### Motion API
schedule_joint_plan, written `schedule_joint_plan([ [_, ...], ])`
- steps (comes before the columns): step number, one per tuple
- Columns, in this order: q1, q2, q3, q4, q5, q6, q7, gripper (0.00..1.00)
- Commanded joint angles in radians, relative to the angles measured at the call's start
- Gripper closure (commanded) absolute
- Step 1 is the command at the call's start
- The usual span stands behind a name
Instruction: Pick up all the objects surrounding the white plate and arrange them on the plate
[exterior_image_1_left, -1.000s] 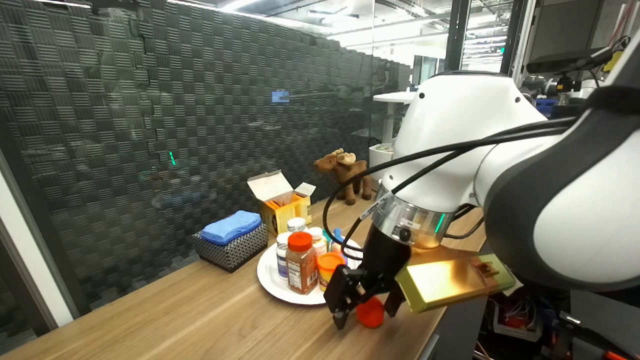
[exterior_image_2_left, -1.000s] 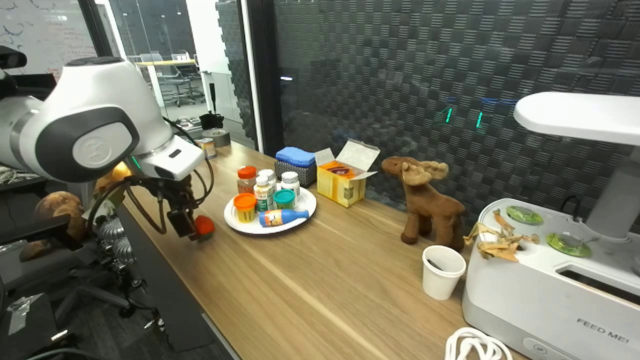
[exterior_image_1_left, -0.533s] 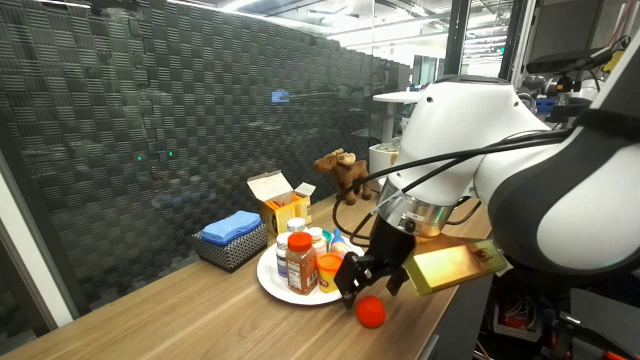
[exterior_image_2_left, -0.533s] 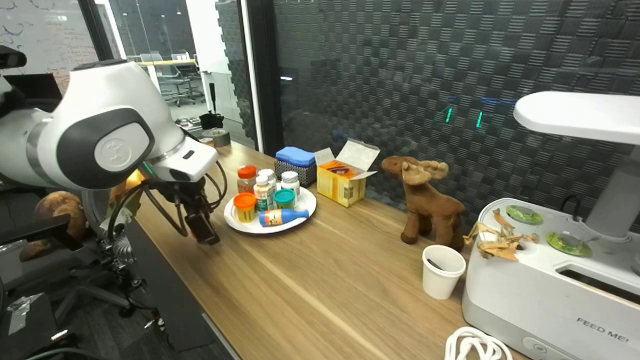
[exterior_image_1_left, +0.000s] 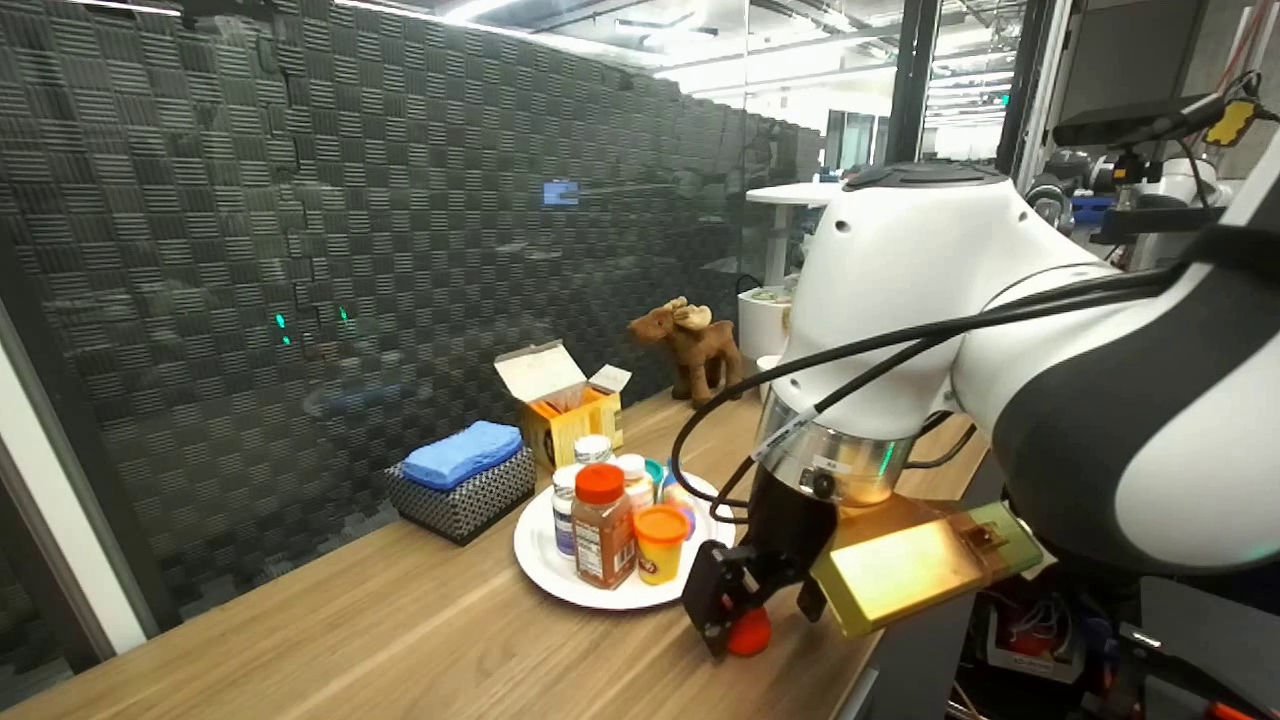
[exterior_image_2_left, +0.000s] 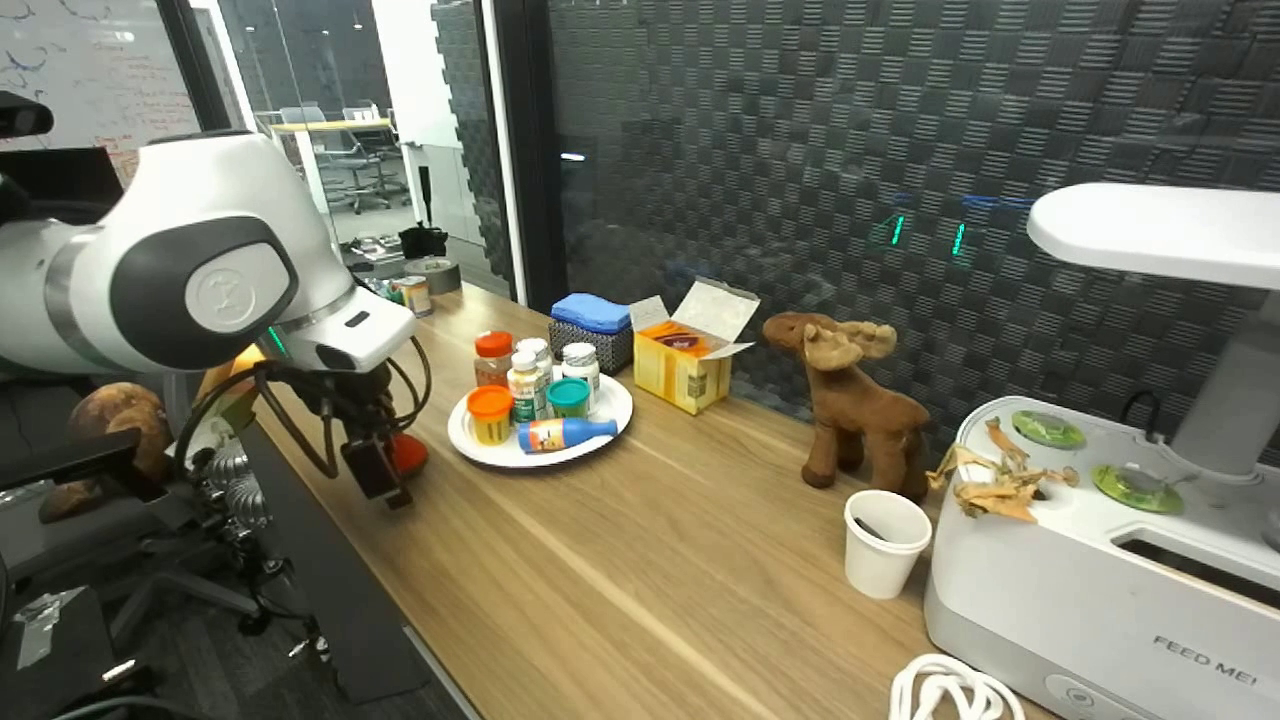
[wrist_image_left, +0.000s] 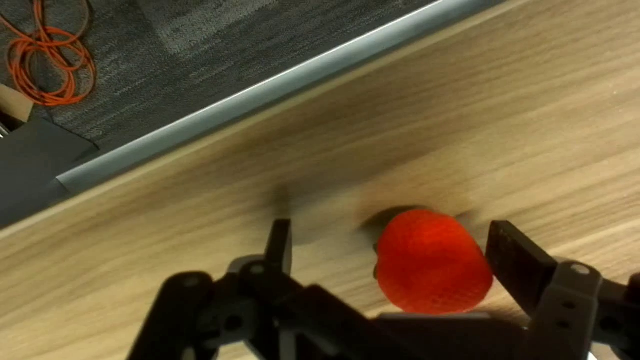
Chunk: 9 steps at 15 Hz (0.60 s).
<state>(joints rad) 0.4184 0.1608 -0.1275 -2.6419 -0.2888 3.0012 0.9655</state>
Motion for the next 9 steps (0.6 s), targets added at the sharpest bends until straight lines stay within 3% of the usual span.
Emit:
schedule_joint_plan([
  [1,0.035,0.000,-0.009,0.022,-0.012,-0.005,0.068,0.15],
  [8,0.074,0.007,-0.058,0.048,-0.075,0.050,0.152,0.73],
  [9,0.084,0.009,-0.078,0.052,-0.105,0.057,0.171,0.74],
])
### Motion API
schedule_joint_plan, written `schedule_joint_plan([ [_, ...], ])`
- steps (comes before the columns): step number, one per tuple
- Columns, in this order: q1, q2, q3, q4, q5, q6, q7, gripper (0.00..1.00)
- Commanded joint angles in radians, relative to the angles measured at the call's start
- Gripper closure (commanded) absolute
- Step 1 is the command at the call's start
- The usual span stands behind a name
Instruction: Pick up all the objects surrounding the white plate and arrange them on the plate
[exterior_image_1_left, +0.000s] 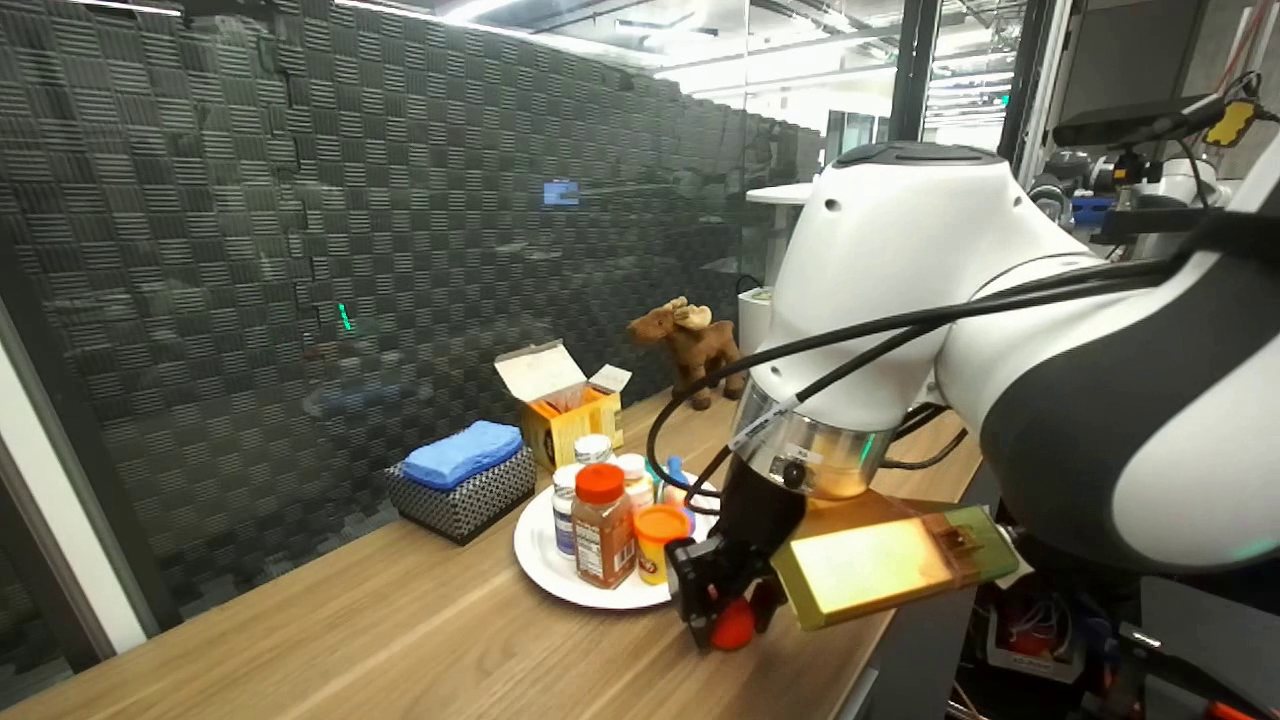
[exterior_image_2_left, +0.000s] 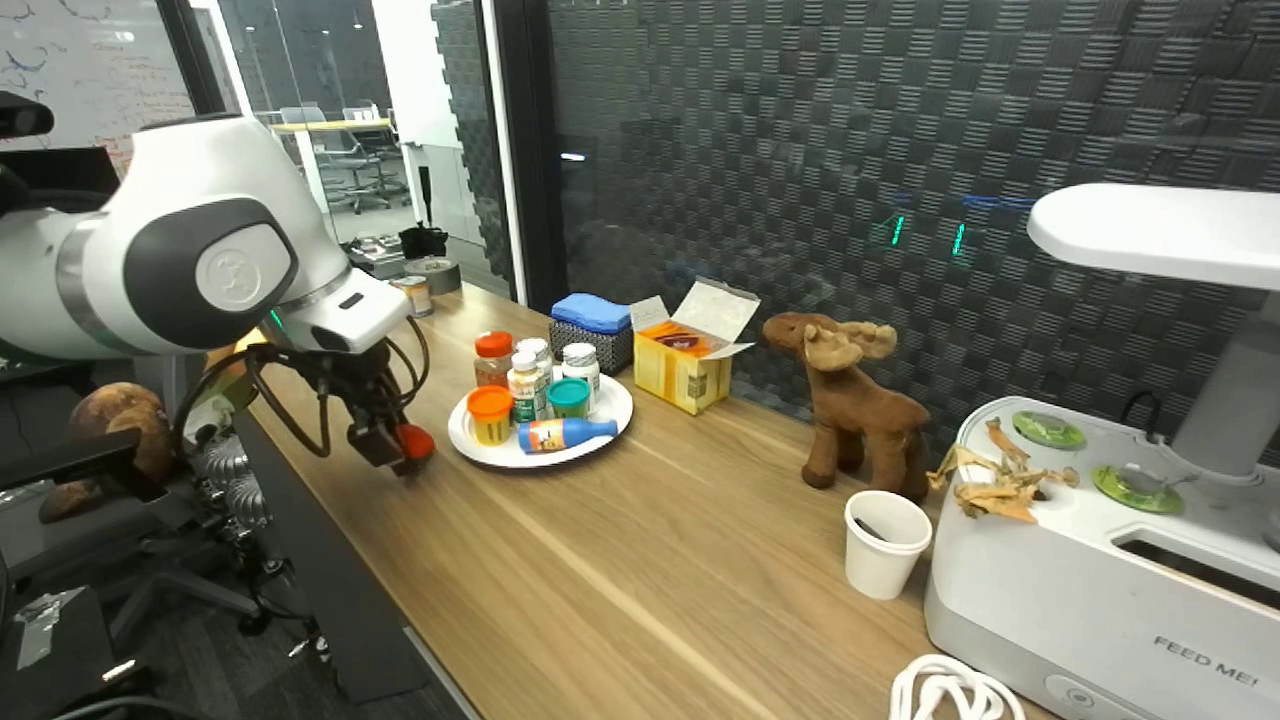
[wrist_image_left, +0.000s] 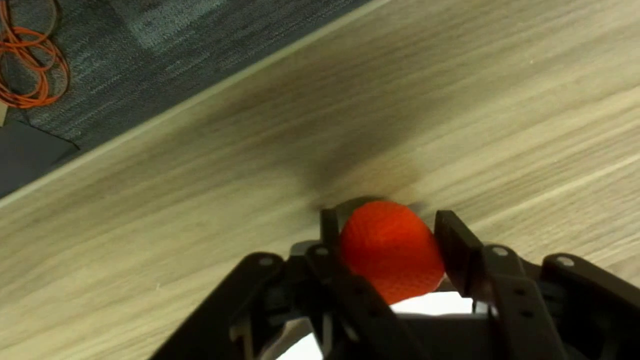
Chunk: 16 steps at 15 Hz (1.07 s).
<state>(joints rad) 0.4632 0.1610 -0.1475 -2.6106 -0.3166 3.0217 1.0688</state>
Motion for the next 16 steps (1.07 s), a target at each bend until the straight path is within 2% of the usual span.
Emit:
schedule_joint_plan([
  [1,0.046,0.007,-0.072,0.024,-0.099,0.039,0.080,0.74],
  [5,0.056,-0.011,-0.106,0.026,-0.150,0.021,0.110,0.74],
  [6,0.027,-0.032,-0.065,0.009,-0.091,-0.004,0.064,0.74],
  [7,0.024,-0.035,-0.061,0.004,-0.084,-0.007,0.058,0.74],
  [11,0.044,-0.016,-0.102,0.027,-0.128,0.017,0.106,0.74],
  [14,0.035,-0.017,-0.102,0.045,-0.111,-0.007,0.094,0.74],
  [16,0.045,-0.008,-0.126,0.067,-0.141,-0.009,0.109,0.74],
])
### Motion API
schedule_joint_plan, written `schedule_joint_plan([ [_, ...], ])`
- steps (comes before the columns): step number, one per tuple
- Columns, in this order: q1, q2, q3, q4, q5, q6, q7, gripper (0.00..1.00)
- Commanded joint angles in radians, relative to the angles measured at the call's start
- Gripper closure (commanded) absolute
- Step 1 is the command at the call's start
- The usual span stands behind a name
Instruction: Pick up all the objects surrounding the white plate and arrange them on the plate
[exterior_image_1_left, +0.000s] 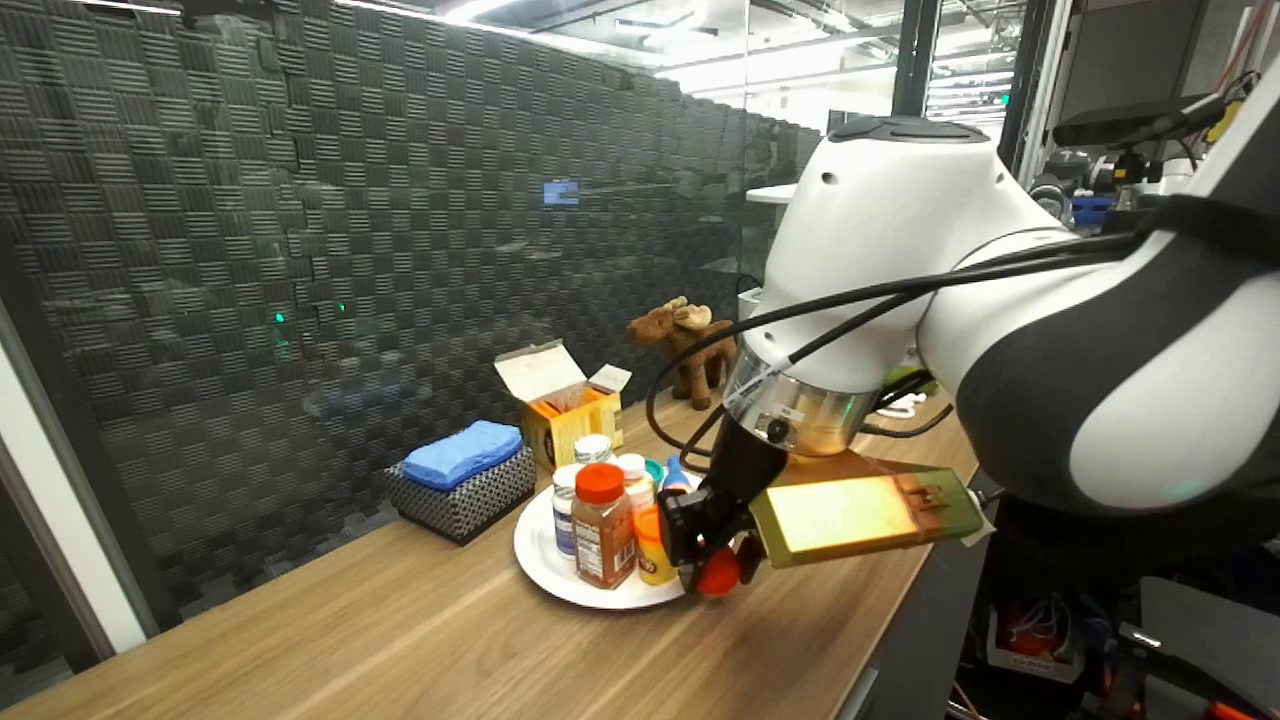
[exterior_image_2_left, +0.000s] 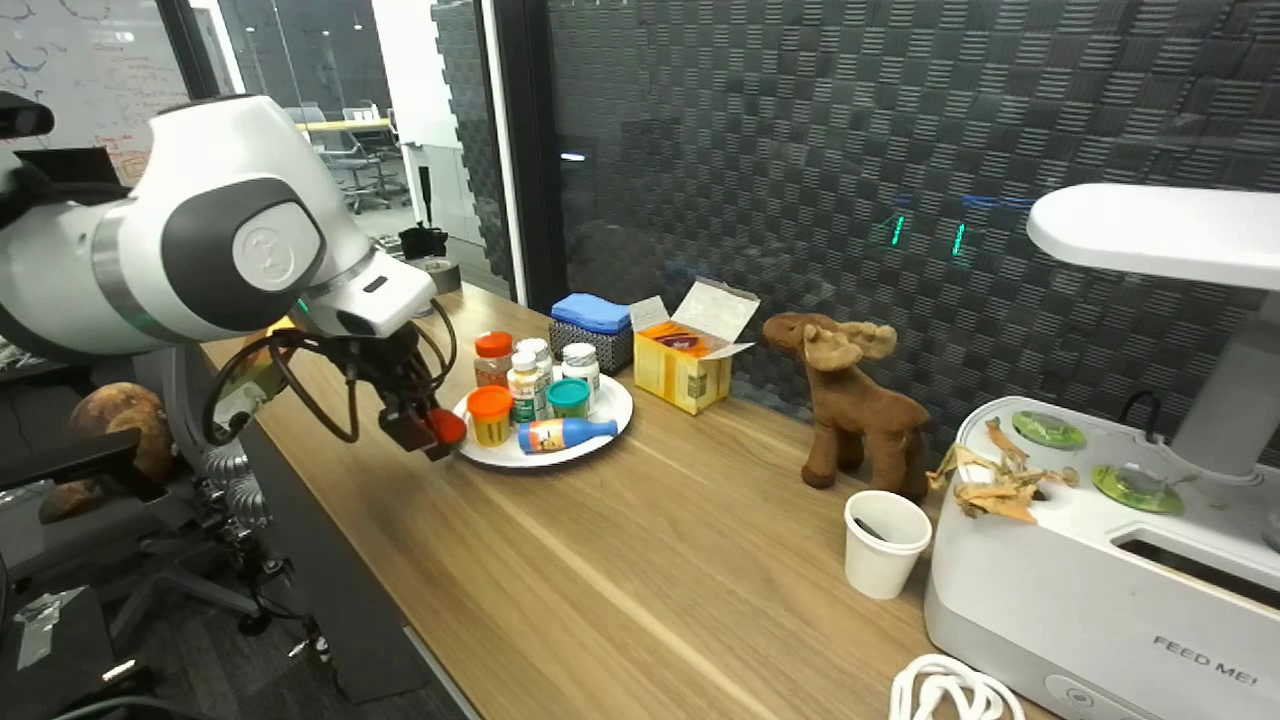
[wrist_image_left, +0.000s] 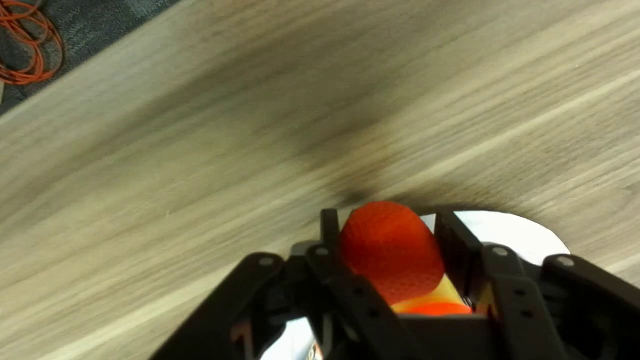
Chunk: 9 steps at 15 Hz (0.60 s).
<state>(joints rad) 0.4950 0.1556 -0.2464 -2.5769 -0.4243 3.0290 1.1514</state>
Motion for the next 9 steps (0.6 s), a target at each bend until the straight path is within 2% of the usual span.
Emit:
schedule_joint_plan([
  [1,0.016,0.003,-0.034,0.044,-0.039,-0.016,0.032,0.74],
  [6,0.035,0.050,-0.096,0.101,-0.117,-0.016,0.078,0.74],
  [9,0.037,0.081,-0.105,0.117,-0.125,-0.018,0.088,0.74],
])
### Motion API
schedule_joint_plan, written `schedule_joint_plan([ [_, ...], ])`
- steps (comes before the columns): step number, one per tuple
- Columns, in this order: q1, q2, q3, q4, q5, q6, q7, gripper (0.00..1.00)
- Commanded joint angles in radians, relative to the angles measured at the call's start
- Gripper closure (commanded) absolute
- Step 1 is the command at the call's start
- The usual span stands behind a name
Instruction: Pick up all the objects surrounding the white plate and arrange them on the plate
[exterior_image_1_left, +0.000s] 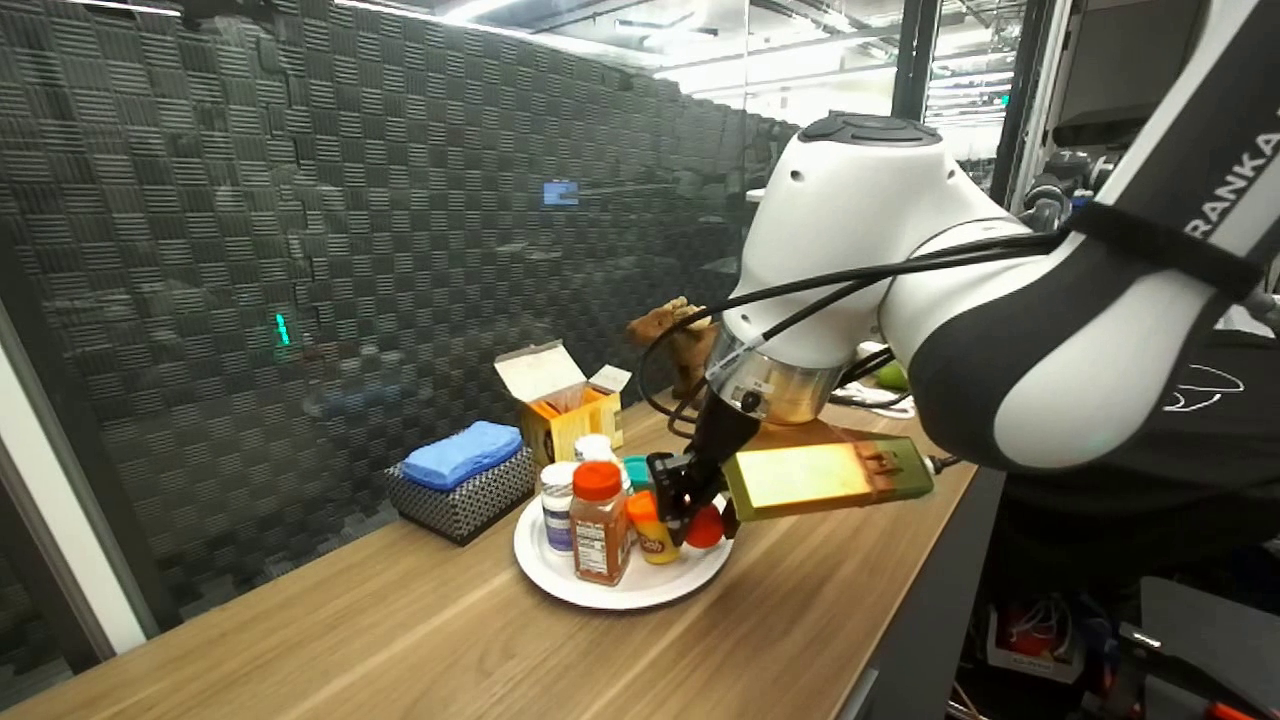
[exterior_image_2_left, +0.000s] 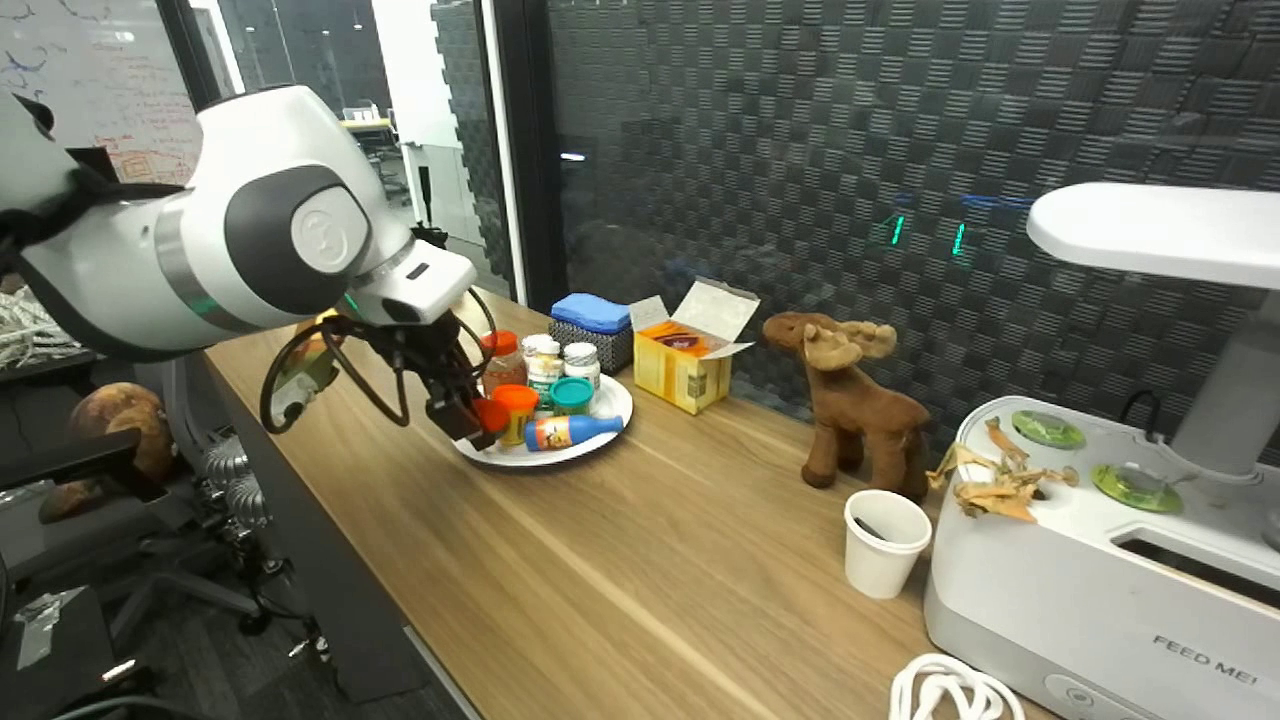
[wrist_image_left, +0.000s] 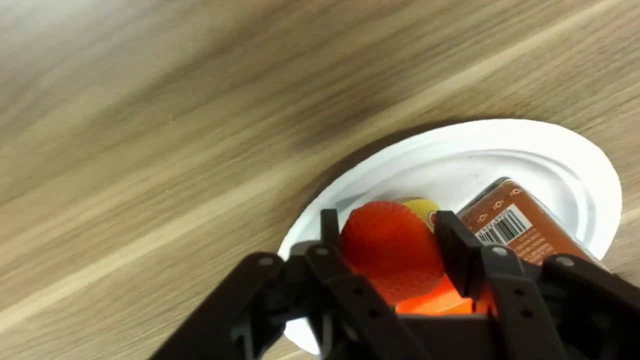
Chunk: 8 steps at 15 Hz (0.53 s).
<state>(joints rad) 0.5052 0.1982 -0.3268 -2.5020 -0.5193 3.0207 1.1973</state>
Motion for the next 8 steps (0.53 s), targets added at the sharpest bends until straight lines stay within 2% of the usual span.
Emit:
schedule_joint_plan([
  [1,0.025,0.047,-0.018,0.044,-0.021,-0.014,0.040,0.74],
  [5,0.029,0.065,-0.005,0.050,-0.007,-0.015,0.034,0.74],
  [6,0.030,0.066,-0.003,0.051,-0.006,-0.015,0.033,0.60],
  [7,0.032,0.067,-0.004,0.052,-0.007,-0.013,0.032,0.24],
  [8,0.033,0.065,-0.004,0.053,-0.007,-0.012,0.032,0.24],
])
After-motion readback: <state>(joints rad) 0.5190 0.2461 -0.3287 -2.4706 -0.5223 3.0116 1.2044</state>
